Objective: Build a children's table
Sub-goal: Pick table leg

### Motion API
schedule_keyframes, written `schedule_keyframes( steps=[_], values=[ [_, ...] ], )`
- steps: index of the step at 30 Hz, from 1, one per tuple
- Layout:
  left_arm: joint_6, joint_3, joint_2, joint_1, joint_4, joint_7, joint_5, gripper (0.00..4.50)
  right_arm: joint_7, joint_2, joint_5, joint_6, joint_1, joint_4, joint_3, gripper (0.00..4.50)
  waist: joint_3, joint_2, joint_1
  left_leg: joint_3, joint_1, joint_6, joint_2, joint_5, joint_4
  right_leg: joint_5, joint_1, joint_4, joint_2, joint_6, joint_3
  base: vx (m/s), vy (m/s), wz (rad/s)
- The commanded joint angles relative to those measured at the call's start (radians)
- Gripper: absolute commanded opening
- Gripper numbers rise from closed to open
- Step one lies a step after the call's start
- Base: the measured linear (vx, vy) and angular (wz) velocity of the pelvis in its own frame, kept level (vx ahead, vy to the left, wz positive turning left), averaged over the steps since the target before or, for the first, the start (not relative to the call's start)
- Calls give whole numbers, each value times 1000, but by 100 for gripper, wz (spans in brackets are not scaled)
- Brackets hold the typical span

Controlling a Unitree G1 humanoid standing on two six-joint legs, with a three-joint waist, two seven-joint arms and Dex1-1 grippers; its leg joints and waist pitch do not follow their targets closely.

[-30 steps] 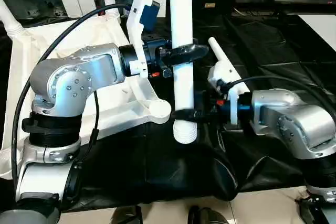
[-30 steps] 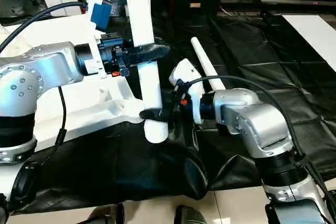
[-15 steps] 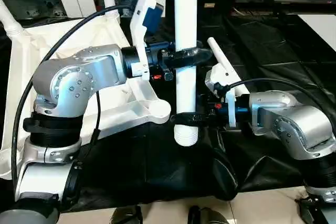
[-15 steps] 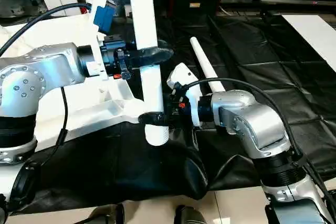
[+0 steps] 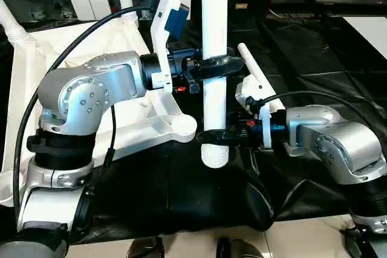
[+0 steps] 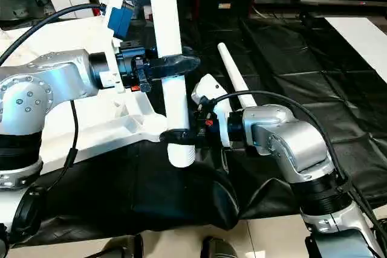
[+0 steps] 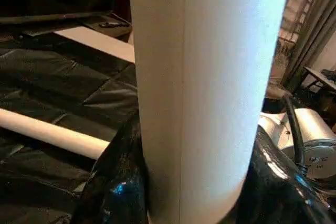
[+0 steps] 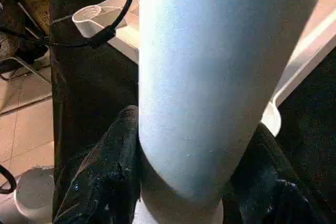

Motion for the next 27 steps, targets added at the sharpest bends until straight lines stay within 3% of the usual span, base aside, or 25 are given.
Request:
schedule_keyframes(
  steps=[1, 5, 8, 11, 13, 15, 16, 17, 18, 19, 22, 23, 24, 26, 27],
  values=[
    [-13, 5, 0, -28, -9, -3, -2, 177, 10, -5, 0, 1, 15, -2, 10, 189, -113, -2, 0, 3, 21, -1, 10, -194, -56, -298, 67, -68, -39, -179, 30, 0, 0, 0],
    [-15, 11, -2, -27, -9, 5, -1, 177, 6, -4, 2, -1, 19, -1, 9, 188, -114, -2, 0, 3, 20, 0, 10, -190, -56, -287, 68, -67, -38, -182, 30, 0, 0, 0],
    [10, 40, -18, -24, 0, 19, -33, 247, -9, 4, 4, -5, 25, -3, -3, 188, -114, 1, 0, 3, 20, 0, 9, -194, -55, -290, 68, -69, -38, -184, 29, 0, 0, 0],
    [-4, 60, -30, -10, -1, 21, -42, 249, -31, 17, 7, -10, 33, -7, -22, 188, -115, 1, 1, 2, 19, -3, 9, -198, -56, -293, 70, -69, -39, -185, 28, 0, 0, 0],
    [-15, 75, -38, 1, -2, 21, -51, 288, -46, 27, 12, -14, 39, -11, -39, 186, -117, 0, 0, 2, 20, -4, 8, -201, -55, -298, 70, -70, -39, -186, 28, 0, 0, 0],
    [-146, 131, -85, 60, -10, 6, -57, 287, -127, 96, 75, -14, 42, -13, -158, 186, -118, -4, 1, 3, 16, 1, 8, -196, -55, -308, 71, -73, -42, -184, 27, 0, 0, 0],
    [-180, 155, -105, 76, -7, 6, -68, 287, -146, 115, 97, -13, 40, -14, -193, 186, -121, -5, 1, 4, 15, 5, 8, -191, -55, -304, 71, -75, -43, -184, 27, 0, 0, 0],
    [-185, 166, -112, 82, -7, 9, -75, 286, -152, 120, 102, -13, 41, -18, -200, 186, -122, -5, 2, 4, 16, 5, 8, -189, -54, -298, 71, -74, -43, -187, 27, 0, 0, 0],
    [-187, 218, -142, 105, -1, 27, -125, 286, -169, 137, 129, -13, 43, -38, -232, 186, -129, 11, 4, 2, 21, 3, 11, -188, -53, -275, 69, -69, -40, -192, 26, 0, 0, 0],
    [-185, 246, -158, 117, 2, 36, -155, 286, -177, 146, 143, -14, 43, -51, -248, 186, -126, 4, 3, 6, 17, 4, 7, -193, -53, -268, 71, -70, -38, -200, 24, 0, 0, 0],
    [-212, 299, -198, 180, 0, 41, -196, 286, -185, 160, 201, -8, 43, -104, -292, 186, -132, 14, 6, 3, 20, 13, 9, -205, -53, -281, 70, -74, -37, -188, 22, 0, 0, 0],
    [-228, 312, -212, 204, 0, 56, -189, 286, -186, 161, 210, -17, 46, -122, -299, 186, -131, 12, 5, 2, 19, 15, 9, -208, -54, -281, 70, -74, -35, -184, 21, 0, 0, 0],
    [-262, 315, -215, 227, -2, 103, -132, 286, -199, 158, 175, -57, 53, -131, -292, 186, -132, 20, 6, 2, 21, 13, 9, -227, -56, -302, 68, -78, -34, -170, 21, 0, 0, 0],
    [-281, 314, -212, 237, -3, 128, -97, 286, -209, 157, 149, -81, 56, -134, -284, 186, -135, 17, 4, 0, 22, 0, 10, -243, -58, -335, 67, -80, -33, -134, 21, 0, 0, 0],
    [-360, 313, -197, 259, -16, 251, 39, 286, -310, 148, -27, -201, 70, -101, -239, 186, -138, 20, 8, -2, 24, -7, 12, -254, -60, -371, 65, -84, -37, -118, 21, 0, 0, 0]
  ],
)
